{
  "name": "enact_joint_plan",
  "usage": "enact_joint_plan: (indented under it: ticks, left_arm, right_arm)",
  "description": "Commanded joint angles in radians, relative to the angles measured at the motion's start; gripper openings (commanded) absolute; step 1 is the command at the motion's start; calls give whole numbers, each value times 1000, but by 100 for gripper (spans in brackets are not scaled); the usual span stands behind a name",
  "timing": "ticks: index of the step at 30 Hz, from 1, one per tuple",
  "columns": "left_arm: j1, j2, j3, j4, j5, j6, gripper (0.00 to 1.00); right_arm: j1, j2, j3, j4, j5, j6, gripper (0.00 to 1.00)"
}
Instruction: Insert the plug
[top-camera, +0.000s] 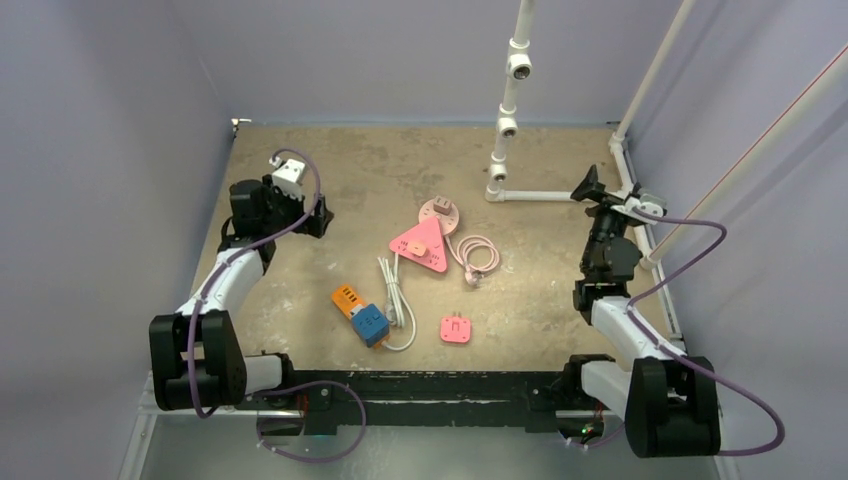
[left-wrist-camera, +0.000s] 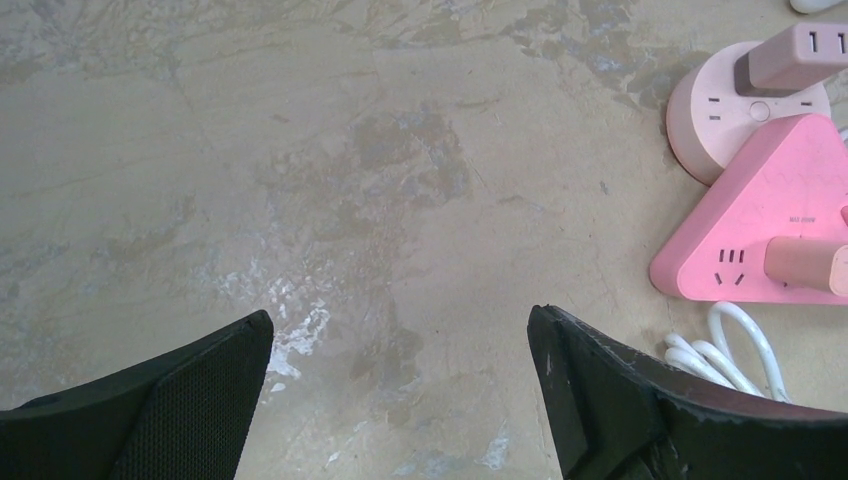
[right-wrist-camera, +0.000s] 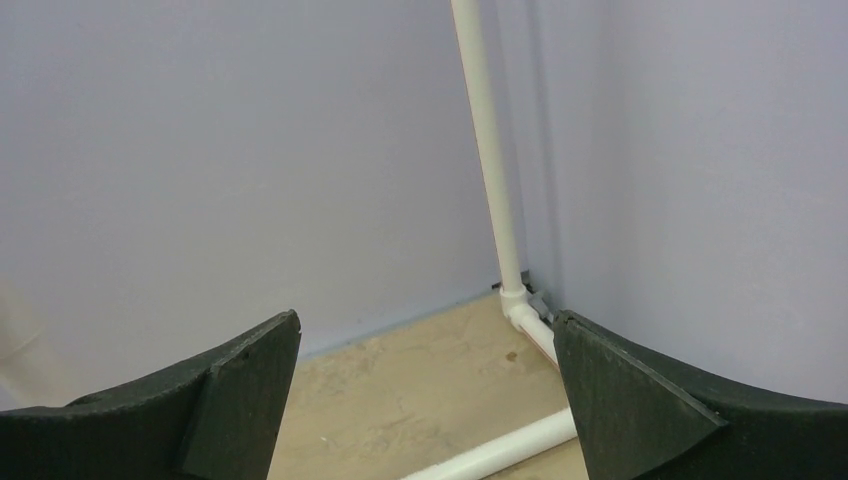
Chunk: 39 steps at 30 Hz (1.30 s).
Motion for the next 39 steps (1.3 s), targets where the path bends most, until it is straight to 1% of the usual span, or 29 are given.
enact_joint_plan:
  ticks: [1, 4, 6, 8, 10, 12, 17, 20, 22, 25, 28, 32, 33, 34, 35, 37, 38, 39]
  left_arm:
    - [7, 3, -63, 135, 49, -35, 99]
    - [7, 11, -106, 201, 53, -49, 99]
    - [7, 25, -119, 220, 55, -57, 99]
    - [6, 42, -115, 224, 55, -60, 99]
    - [6, 56, -106, 227, 49, -63, 99]
    - [6, 66, -99, 228, 47, -65, 99]
    - [7, 95, -116, 263, 42, -79, 99]
    - [6, 130, -127, 293, 33, -88, 99]
    - [6, 144, -121, 280, 23, -101, 99]
    - [6, 137, -111, 239, 43, -92, 99]
    - [6, 119, -80, 159, 80, -60, 99]
    - [6, 64, -74, 94, 77, -15, 99]
    - [6, 53, -76, 91, 75, -9, 99]
    - [6, 43, -75, 89, 72, -6, 99]
    - [7, 36, -66, 84, 63, -7, 99]
    - [6, 24, -43, 68, 49, -8, 99]
    - [6, 12, -34, 58, 47, -7, 99]
    - [7, -2, -29, 51, 46, -2, 99]
  right_arm:
    - [-2, -47, -26, 100, -125, -81, 99]
    - [-2, -69, -48, 121, -157, -72, 99]
    - [10, -83, -51, 129, -207, -46, 99]
    - [53, -99, -56, 144, -219, -39, 99]
    - [109, -106, -55, 146, -231, -75, 99]
    - [151, -106, -51, 145, -187, -84, 99]
    - [152, -121, -62, 192, -156, -18, 99]
    - [151, -122, -79, 209, -117, -28, 99]
    - [151, -126, -86, 211, -99, -30, 99]
    - [150, -125, -74, 199, -80, -20, 99]
    - [151, -119, 13, 55, -13, 17, 99]
    - [118, -101, 147, -119, 67, 111, 99]
    - [94, -109, 159, -133, 57, 169, 99]
    - [75, -117, 166, -139, -18, 188, 99]
    - [68, -120, 177, -152, -92, 186, 99]
    - [79, -121, 206, -174, -195, 132, 99]
    - [134, -117, 225, -199, -214, 114, 99]
    - [218, -109, 248, -230, -141, 93, 99]
